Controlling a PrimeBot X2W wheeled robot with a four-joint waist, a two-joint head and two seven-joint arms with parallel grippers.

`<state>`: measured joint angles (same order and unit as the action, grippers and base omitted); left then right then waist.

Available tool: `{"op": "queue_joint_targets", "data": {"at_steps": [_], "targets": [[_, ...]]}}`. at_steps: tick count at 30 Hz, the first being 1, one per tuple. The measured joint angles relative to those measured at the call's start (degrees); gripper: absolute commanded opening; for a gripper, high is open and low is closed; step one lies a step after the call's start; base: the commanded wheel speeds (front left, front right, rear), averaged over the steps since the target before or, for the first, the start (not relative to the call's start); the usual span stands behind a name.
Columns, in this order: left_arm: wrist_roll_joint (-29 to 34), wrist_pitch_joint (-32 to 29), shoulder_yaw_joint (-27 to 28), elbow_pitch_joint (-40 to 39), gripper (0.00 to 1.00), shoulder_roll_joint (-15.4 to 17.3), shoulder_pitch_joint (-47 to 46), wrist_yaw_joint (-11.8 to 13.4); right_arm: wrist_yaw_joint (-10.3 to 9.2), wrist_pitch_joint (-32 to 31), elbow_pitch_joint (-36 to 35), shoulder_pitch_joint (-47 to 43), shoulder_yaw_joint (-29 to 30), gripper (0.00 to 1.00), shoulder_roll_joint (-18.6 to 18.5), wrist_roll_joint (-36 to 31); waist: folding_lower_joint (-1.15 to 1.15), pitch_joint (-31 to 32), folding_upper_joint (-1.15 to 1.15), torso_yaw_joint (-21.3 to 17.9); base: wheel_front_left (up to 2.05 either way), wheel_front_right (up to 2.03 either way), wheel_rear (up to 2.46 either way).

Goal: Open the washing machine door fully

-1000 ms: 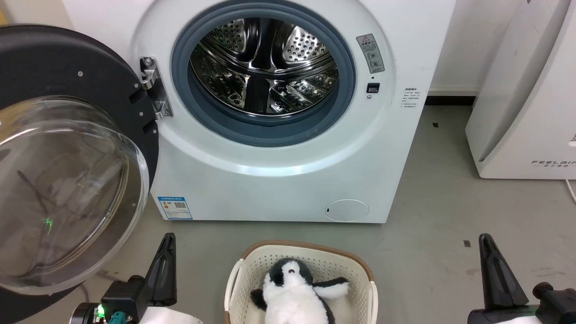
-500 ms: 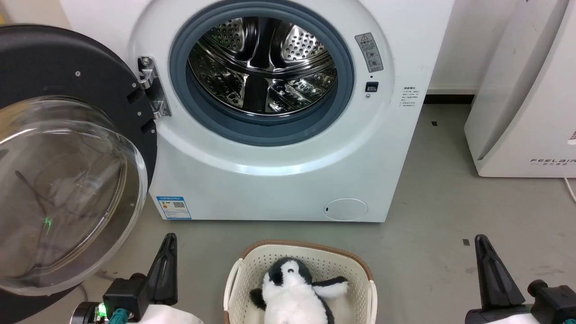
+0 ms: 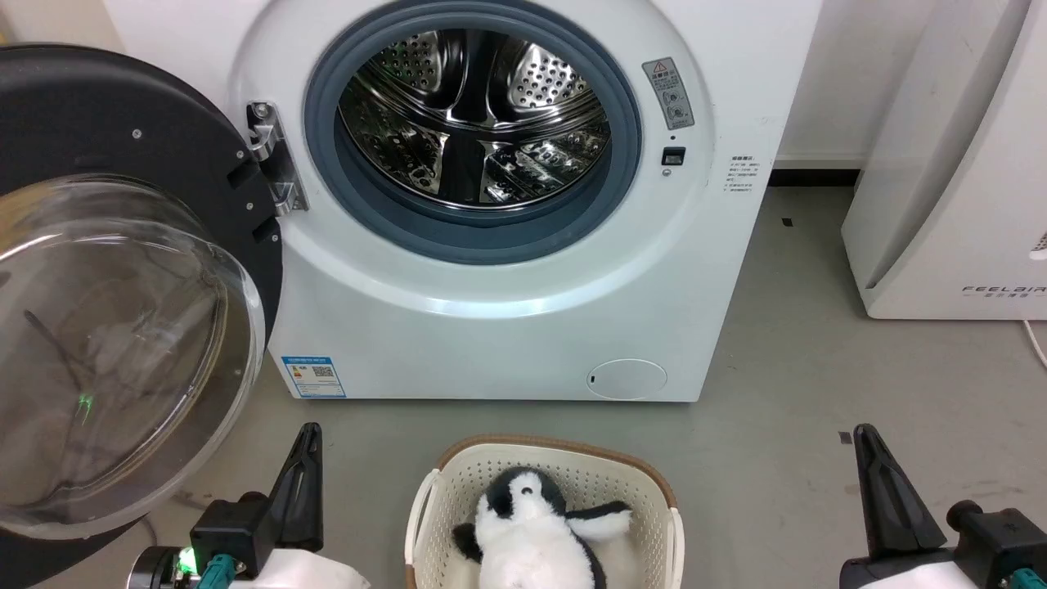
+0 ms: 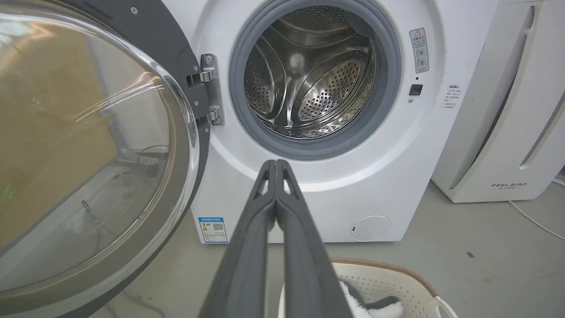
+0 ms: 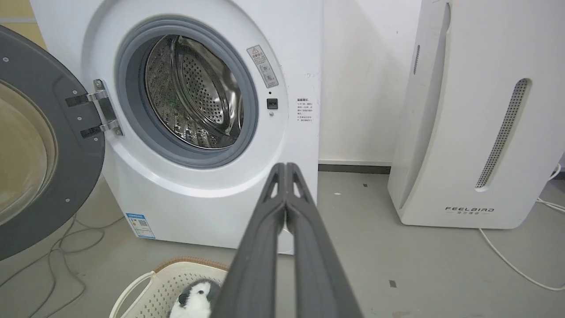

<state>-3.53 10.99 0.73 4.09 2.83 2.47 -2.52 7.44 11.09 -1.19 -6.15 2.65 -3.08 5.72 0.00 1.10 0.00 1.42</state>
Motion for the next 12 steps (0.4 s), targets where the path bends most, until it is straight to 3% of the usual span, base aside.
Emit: {"op": "queue_joint_targets", "data": {"at_steps": [12], "targets": [[0.4,-1.4,-0.1,-0.5,0.00,0.0,-0.1,0.4,0.00,-1.4,0.2,0.7,-0.3,0.00,0.0,-0.5,0.00,-0.1,0.00,-0.2,0.00,0.00,0.00]]}}
